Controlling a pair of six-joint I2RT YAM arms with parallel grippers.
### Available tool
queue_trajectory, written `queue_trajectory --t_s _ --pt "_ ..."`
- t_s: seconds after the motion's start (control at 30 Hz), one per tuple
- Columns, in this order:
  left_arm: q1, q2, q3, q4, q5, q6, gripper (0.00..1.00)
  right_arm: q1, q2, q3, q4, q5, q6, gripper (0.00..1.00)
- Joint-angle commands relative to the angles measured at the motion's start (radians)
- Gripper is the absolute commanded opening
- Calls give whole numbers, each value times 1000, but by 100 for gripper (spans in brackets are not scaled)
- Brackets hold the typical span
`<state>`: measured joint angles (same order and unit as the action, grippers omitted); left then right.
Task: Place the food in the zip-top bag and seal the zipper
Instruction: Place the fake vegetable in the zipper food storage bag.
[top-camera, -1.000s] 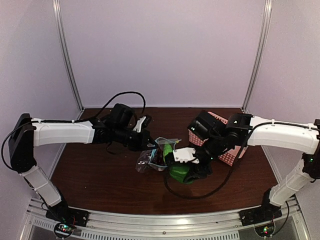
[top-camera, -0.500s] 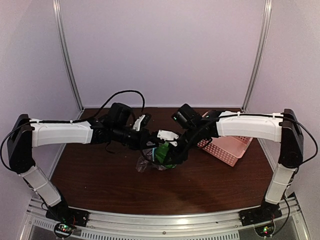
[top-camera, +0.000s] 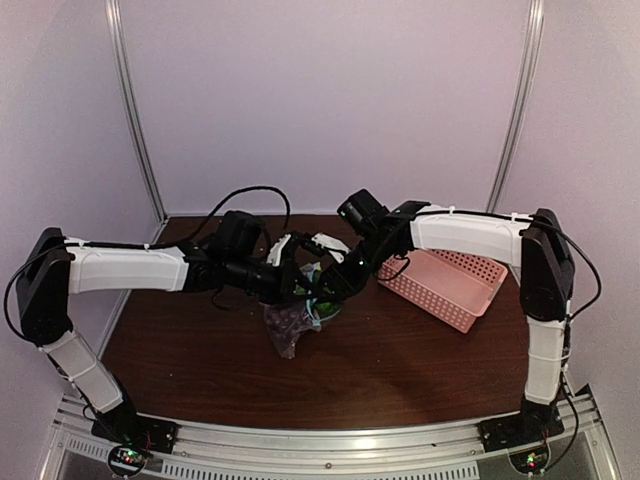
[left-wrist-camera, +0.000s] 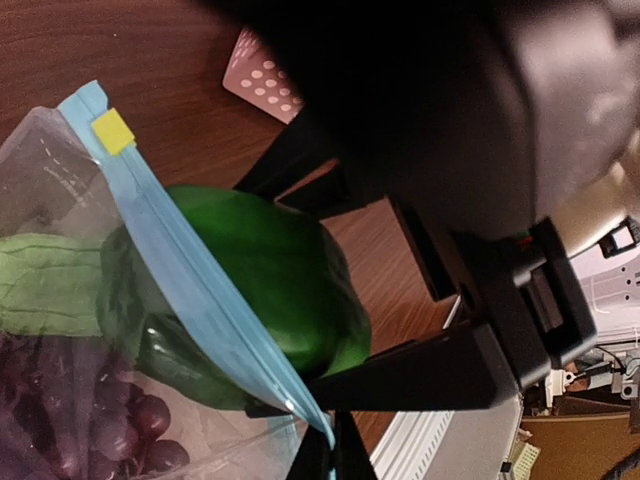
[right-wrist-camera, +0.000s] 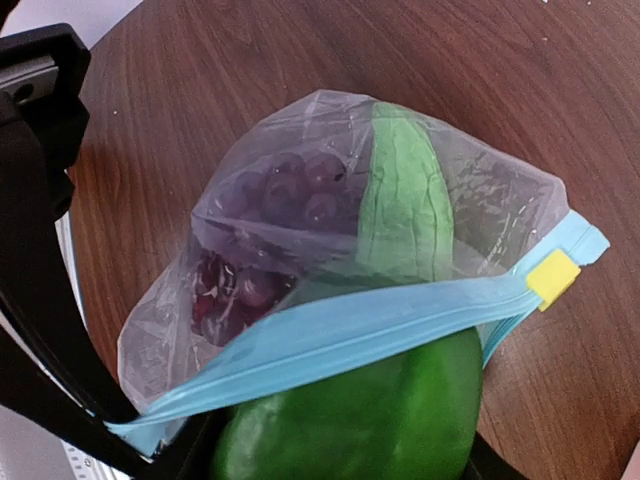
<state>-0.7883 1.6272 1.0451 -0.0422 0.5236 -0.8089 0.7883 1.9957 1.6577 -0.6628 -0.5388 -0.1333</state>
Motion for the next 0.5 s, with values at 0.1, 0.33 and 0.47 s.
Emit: queue_trajectory --t_s 0.1,0.33,0.47 --pt "-5 19 31 89 50 4 0 63 76 69 -89 -194 29 45" --pt "-6 -10 3 94 131 78 0 60 60 16 -16 -466 43 58" --pt "-18 -48 -3 99 198 108 0 54 -37 -29 47 -341 76 76"
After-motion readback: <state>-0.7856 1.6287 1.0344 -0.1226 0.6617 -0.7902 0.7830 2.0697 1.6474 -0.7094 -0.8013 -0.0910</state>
